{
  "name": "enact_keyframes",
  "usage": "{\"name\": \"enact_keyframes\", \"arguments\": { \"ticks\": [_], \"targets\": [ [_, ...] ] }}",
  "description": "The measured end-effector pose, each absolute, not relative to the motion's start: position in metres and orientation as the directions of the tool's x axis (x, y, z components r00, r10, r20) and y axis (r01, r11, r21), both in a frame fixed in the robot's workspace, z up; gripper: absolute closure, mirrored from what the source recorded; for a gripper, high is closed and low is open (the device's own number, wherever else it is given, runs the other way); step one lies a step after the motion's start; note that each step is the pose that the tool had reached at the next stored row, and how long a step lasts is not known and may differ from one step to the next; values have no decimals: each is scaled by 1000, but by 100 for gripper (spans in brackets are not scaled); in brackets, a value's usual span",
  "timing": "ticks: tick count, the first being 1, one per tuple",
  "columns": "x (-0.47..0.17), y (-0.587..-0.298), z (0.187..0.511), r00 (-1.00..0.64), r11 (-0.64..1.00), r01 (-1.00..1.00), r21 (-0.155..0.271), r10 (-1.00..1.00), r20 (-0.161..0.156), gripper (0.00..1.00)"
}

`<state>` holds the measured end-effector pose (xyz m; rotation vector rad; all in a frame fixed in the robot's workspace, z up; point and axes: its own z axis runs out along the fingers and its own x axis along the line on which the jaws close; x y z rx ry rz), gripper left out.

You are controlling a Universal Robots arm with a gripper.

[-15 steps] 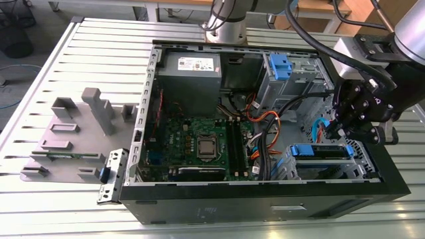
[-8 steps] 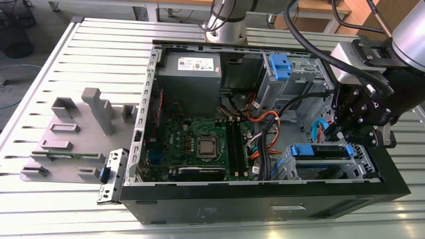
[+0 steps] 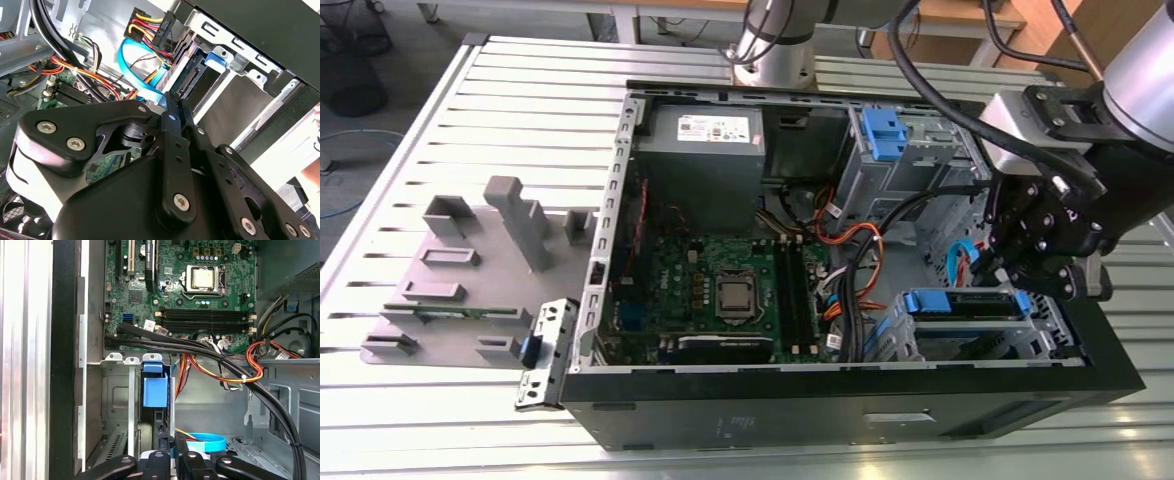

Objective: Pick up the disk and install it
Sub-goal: 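Insert the first disk wire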

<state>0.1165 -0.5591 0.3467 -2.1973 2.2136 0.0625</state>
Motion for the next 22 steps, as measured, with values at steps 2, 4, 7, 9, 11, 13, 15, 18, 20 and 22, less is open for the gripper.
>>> {"name": "enact_keyframes", "arguments": {
  "ticks": [2, 4, 7, 9, 11, 13, 15, 18, 20, 22],
  "targets": [
    [116, -560, 346, -8, 7, -1000, 11, -999, -44, 84],
    [115, -561, 345, -7, 7, -1000, 7, -999, -44, 84],
    [113, -563, 343, -7, 7, -1000, -1, -999, -44, 84],
    [112, -563, 342, -7, 7, -1000, -6, -999, -44, 84],
    [111, -563, 342, -7, 7, -1000, -7, -999, -44, 84],
    [111, -563, 341, -7, 7, -1000, -7, -999, -44, 84],
    [111, -563, 341, -7, 7, -1000, -7, -999, -44, 84],
    [111, -563, 339, -7, 7, -1000, -7, -999, -44, 84],
    [111, -563, 339, -7, 7, -1000, -7, -999, -44, 84],
    [111, -564, 339, -7, 7, -1000, -7, -999, -44, 84]
  ]
}}
